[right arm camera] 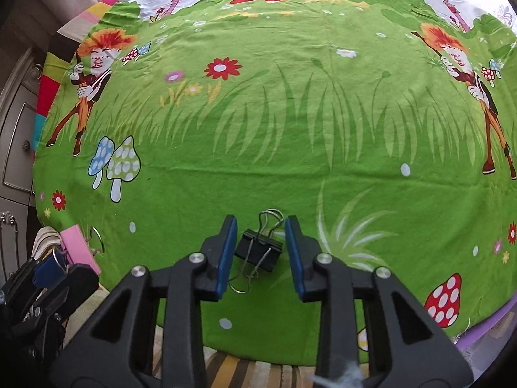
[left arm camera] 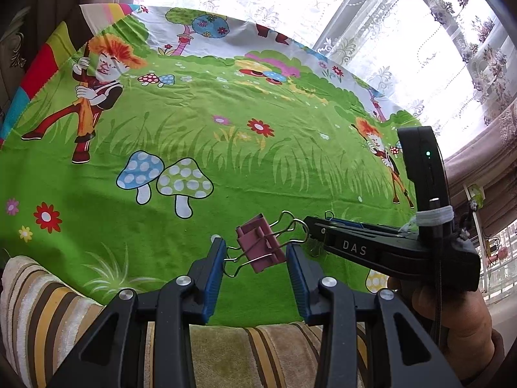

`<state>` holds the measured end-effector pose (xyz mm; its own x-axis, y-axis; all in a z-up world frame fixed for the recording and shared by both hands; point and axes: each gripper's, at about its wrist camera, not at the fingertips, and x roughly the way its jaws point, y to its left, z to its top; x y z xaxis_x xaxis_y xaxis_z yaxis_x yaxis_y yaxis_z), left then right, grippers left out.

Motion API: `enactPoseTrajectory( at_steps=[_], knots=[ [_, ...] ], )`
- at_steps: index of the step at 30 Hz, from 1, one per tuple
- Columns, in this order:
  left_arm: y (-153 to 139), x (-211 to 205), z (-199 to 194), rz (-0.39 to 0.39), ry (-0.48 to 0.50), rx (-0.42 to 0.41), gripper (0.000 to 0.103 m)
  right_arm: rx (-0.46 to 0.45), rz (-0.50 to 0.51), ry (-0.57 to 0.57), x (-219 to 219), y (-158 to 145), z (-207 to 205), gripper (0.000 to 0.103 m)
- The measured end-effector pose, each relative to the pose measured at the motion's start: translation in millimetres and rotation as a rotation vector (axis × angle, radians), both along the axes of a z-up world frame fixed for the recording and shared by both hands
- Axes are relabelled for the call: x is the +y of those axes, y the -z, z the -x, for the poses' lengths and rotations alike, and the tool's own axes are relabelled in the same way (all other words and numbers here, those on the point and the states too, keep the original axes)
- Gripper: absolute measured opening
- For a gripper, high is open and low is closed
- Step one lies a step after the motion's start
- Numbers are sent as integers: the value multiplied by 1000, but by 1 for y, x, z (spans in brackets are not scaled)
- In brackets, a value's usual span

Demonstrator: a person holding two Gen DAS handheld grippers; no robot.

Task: Organize rigid objects
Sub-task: 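Lower the right tool onto the black binder clip and grasp it, then carry both binder clips into the storage box and open both tools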

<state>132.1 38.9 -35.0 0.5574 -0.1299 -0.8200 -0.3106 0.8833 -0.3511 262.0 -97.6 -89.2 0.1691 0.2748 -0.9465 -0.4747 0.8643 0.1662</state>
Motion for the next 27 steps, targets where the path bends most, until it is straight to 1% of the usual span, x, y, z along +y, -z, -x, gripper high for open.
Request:
enactPoseTrajectory(
  at_steps=[2,5,11,15,19,27],
  knots=[
    [0,0,1,-1,-2,-1,39,0,-22,1,-4,-3,4,31],
    [-2,-1,2,-3,-3,-5,39,-22,-54,-3,-14,-16,12,31],
    [-10,-8,6,8,12,-21,39,-109,-89,19,-41,-50,33,31],
    [-15,-22,8,36,50,-28,39,-178,-88,29,-59,-68,54,31],
    [-23,-42,11,47,99,-38,39,-239,-78,47,-76,-82,74,31],
    [-34,-88,20,64,192,-46,39,-315,-71,91,-116,-101,108,31]
  ],
)
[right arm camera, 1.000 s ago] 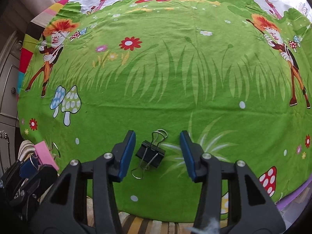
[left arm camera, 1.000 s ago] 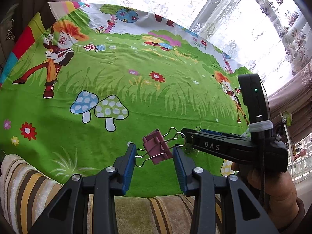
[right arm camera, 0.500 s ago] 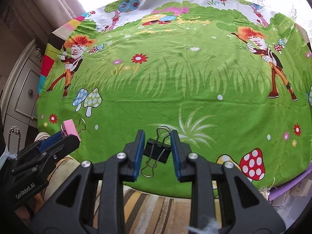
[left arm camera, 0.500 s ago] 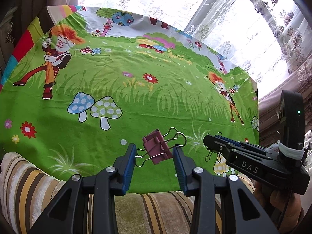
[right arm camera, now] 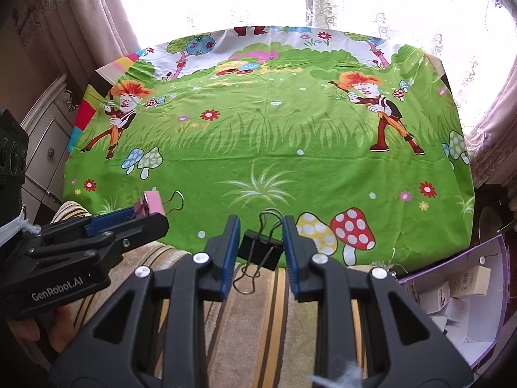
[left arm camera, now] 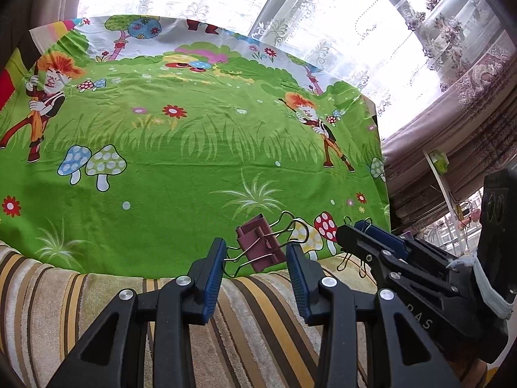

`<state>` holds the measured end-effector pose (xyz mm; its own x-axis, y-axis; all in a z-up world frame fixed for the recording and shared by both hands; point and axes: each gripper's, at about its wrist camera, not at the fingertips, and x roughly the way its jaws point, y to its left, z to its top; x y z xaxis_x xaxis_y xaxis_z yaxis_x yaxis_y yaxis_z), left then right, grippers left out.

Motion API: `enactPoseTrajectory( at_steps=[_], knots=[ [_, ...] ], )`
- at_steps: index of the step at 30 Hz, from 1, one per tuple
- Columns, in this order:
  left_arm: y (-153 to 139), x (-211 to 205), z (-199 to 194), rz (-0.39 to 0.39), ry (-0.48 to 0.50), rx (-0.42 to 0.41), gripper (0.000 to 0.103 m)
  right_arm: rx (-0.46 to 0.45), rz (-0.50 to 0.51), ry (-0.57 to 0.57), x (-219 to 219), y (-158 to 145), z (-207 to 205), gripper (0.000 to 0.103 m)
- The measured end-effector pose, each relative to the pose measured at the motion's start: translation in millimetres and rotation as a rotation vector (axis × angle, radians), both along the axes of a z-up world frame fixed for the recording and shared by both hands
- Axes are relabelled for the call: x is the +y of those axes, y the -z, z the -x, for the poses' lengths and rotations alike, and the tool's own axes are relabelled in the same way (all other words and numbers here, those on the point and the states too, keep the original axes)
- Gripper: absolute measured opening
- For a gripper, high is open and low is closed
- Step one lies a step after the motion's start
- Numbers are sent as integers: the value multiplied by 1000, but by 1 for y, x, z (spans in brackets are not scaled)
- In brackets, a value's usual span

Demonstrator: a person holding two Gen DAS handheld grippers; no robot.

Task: Organize rigid objects
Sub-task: 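Carry both binder clips into the storage box and open both tools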

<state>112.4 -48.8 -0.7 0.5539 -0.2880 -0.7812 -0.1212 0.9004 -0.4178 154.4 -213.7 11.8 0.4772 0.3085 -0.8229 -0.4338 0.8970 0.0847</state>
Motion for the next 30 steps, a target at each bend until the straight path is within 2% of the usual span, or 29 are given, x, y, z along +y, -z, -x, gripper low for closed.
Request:
enactPoseTrajectory(
  at_steps=[9,16,25,30],
  knots=[
    [-10,-52,9,43,100,-6,39,-90,32,99,-59,-19,33,31],
    [-16,-113,13,92,224,5,39,-97,14,233,-132,-25,54,31],
    [-16,-195,23,62,370,18,39,-131,55,398,-214,-34,85,31],
    [-11,-222,23,27,414,19,39,-133,107,468,-247,-28,104,31]
  ],
)
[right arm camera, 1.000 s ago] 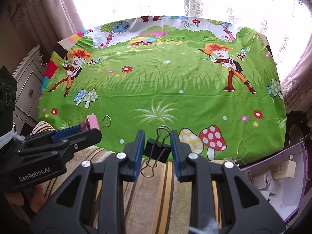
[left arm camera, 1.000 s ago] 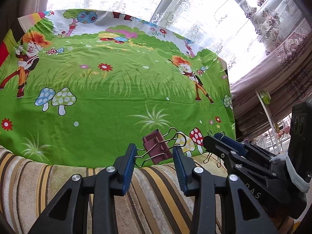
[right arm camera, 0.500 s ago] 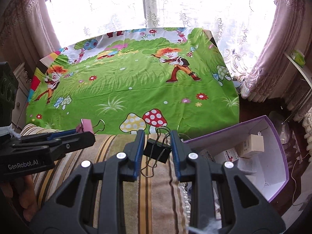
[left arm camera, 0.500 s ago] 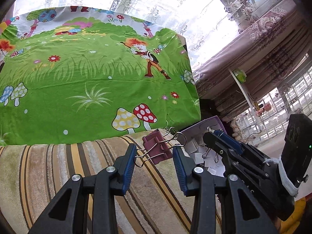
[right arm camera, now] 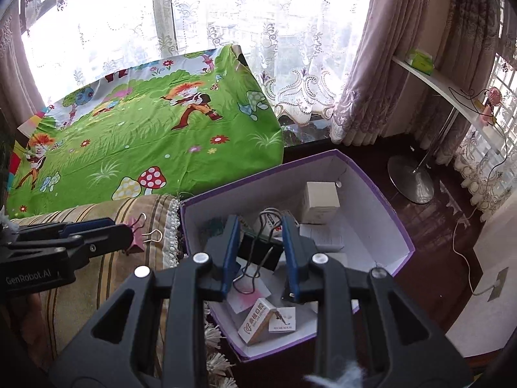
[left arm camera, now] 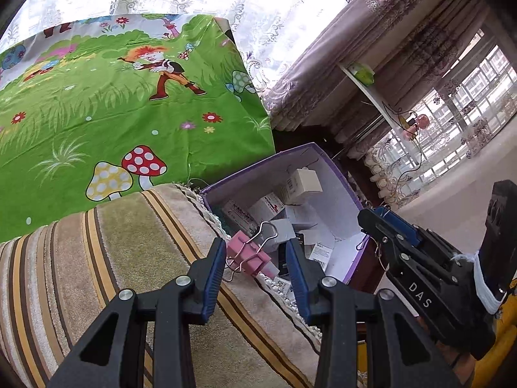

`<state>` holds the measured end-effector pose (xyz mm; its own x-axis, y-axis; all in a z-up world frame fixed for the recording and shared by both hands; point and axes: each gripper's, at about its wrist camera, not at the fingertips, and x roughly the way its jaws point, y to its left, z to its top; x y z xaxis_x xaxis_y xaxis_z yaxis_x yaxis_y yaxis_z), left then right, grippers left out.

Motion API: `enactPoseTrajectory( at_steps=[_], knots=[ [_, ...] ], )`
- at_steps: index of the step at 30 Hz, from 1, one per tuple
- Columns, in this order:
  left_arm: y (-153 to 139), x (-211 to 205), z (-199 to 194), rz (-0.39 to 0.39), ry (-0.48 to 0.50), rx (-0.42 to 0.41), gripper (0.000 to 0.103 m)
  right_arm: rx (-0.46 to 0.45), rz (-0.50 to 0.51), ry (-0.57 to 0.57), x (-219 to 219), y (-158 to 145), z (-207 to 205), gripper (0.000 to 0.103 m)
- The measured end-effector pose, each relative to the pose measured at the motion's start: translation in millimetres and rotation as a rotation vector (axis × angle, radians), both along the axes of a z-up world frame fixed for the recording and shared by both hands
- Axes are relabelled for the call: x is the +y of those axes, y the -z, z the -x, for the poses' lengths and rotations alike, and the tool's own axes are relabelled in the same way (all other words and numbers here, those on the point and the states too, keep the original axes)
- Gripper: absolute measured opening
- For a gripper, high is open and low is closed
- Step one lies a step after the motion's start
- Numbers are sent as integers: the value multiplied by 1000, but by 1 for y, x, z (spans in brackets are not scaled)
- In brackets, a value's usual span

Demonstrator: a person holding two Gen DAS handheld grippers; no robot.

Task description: Organize rigid objects

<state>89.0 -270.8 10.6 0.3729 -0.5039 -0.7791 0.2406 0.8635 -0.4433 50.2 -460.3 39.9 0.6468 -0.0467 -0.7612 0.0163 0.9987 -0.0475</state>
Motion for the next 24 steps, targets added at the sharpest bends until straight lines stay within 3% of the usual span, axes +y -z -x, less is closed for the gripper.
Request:
enactPoseTrajectory(
  at_steps=[4,6,7,10,11,15,18,24],
  knots=[
    [6,-10,-1,-27,18,20,41,13,-5,22,-15,10,10,31],
    [10,-13,0,-50,24,38,47,18,-6,43,-20,14,14,31],
    [12,-13,1,-53,27,48,49,19,-7,51,-21,15,16,36],
    [10,-12,12,-51,32,44,56,4,-26,73,-24,15,24,80],
    [9,-12,17,-52,37,37,61,-8,-32,80,-24,14,27,85],
    [7,-15,32,-56,46,-1,77,-18,-52,65,-21,13,38,86],
    [9,-23,32,-99,58,-3,80,-28,-63,68,-23,12,41,86],
    [10,-17,28,-40,30,5,85,-37,-49,91,-27,8,40,86]
  ],
)
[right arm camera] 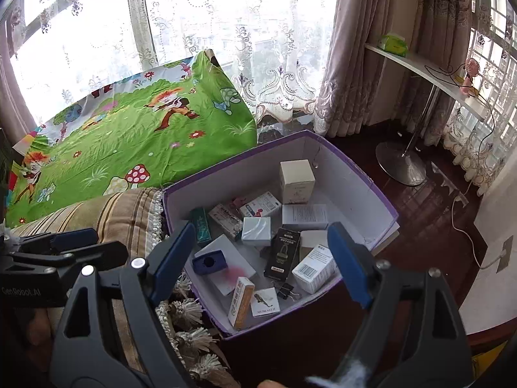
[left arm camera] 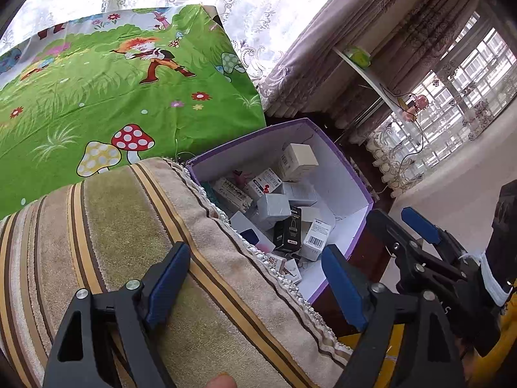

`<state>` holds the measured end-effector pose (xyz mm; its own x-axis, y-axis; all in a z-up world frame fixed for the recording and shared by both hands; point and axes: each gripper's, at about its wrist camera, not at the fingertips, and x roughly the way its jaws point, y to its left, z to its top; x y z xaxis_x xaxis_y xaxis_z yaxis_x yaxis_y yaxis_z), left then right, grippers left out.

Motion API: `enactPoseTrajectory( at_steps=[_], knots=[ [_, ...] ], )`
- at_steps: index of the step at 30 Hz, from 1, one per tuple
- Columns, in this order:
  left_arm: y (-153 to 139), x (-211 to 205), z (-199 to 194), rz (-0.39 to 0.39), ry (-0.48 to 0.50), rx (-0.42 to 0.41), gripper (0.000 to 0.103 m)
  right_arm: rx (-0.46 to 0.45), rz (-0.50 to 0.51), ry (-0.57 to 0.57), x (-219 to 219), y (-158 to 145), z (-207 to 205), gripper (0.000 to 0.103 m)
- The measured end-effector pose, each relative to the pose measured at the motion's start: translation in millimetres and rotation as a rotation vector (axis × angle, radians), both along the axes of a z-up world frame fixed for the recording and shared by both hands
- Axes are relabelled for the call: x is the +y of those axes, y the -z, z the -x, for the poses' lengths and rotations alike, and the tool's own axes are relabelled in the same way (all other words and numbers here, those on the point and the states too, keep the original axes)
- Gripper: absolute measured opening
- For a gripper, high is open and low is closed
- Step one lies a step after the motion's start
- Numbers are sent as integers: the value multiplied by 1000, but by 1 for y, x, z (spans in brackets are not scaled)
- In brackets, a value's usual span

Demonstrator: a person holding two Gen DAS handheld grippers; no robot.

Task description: Organize rigid objects

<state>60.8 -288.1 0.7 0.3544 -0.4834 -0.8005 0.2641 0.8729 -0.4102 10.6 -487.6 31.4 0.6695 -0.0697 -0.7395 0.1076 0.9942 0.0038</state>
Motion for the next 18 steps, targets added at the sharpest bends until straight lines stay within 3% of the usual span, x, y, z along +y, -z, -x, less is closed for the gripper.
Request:
enactPoseTrajectory(
  at_steps=[18],
  knots=[
    [5,-13,2,-132,27,-37,89,36,30,-1,-2,9,-3,86]
  ],
)
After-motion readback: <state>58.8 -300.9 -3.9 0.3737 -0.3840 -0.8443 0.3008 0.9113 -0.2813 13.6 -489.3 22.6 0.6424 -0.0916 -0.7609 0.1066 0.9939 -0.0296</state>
